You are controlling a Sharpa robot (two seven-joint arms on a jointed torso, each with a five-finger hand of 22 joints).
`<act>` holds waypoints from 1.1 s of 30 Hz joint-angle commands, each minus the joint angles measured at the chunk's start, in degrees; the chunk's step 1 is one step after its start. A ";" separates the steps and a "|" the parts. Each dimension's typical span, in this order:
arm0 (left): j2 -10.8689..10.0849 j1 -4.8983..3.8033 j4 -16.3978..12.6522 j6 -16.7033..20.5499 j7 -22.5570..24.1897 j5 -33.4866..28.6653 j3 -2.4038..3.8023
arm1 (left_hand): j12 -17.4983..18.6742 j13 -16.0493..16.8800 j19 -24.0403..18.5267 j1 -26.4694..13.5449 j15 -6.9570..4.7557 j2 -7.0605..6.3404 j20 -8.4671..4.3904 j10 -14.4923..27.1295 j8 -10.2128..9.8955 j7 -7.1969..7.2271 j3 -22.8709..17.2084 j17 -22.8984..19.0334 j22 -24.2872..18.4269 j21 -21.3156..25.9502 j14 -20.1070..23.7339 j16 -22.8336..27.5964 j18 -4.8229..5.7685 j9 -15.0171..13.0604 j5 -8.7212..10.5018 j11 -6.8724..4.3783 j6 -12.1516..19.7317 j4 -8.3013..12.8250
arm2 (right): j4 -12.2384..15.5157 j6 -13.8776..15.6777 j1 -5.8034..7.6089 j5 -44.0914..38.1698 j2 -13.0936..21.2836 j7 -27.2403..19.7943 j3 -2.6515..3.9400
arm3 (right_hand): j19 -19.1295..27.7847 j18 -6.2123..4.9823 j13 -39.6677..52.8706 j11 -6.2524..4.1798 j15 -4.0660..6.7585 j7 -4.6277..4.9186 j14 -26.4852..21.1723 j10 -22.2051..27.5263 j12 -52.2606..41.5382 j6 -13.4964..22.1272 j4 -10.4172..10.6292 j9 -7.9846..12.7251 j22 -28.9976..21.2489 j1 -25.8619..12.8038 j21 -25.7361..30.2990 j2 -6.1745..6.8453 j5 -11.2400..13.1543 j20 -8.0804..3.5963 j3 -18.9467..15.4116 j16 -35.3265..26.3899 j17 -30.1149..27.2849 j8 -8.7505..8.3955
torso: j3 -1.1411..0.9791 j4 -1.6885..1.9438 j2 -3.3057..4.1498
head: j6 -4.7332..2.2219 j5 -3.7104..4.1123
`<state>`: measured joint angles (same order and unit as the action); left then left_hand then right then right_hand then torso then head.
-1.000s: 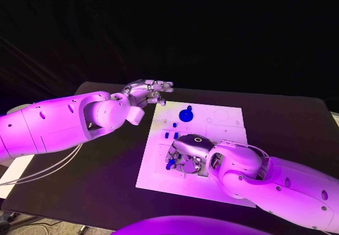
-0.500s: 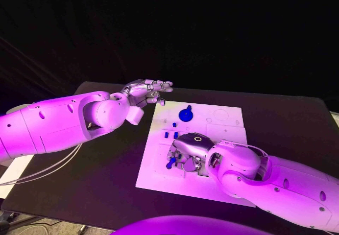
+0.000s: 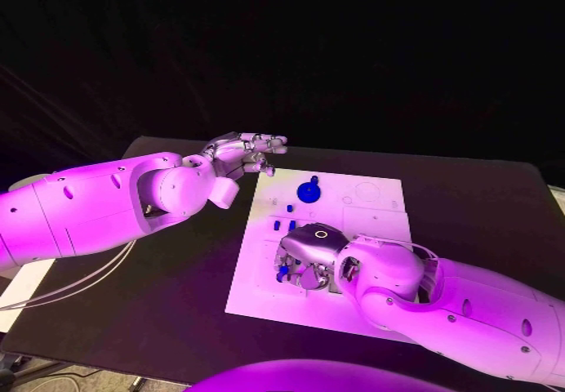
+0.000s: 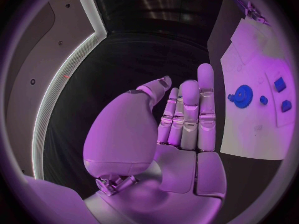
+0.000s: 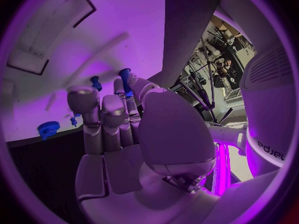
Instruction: Assemble the parts on the task board
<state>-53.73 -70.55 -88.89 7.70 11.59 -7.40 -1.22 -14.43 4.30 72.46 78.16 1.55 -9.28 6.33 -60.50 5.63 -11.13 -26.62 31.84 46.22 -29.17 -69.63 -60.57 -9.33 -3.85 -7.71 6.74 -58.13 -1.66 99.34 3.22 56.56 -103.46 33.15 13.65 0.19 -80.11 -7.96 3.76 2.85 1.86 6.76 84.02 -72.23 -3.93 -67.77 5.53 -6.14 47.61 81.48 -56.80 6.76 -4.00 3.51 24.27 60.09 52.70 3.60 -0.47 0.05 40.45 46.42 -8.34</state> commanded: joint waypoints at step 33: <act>-0.43 -0.02 -0.19 -1.29 -0.40 0.15 0.01 | -0.25 -0.06 -0.08 -0.11 -0.06 0.53 0.51 0.45 0.18 0.04 0.22 -0.26 -0.08 0.26 0.36 -0.01 -1.03 -0.02 -0.27 0.04 0.60 0.27 | 7.11 15.32 1.31 7.65 11.46 -2.77 0.64 | 7.75 -2.70 0.62 1.87 -1.77 0.45 -3.98 10.35 -5.25 11.44 1.54 2.02 -16.96 -0.99 15.03 0.83 -2.70 1.78 -17.95 -10.67 -16.09 0.54 | 0.10 -0.10 -0.08 | -0.87 1.46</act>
<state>-54.16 -70.54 -88.94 7.48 11.05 -7.39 -1.24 -14.43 4.30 72.46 78.16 1.55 -9.28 6.33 -60.50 5.63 -10.94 -26.62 31.63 46.24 -29.17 -69.63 -60.57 -9.34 -3.85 -7.71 6.74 -57.93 -1.66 105.75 14.85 57.55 -102.47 43.84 12.30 0.71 -72.38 -9.75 4.37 4.78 0.13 7.24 79.92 -61.76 -9.06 -56.27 7.14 -4.11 31.02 80.46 -42.01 7.77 -6.54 5.30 6.54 49.44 36.66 4.02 -0.46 -0.02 40.43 45.71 -7.33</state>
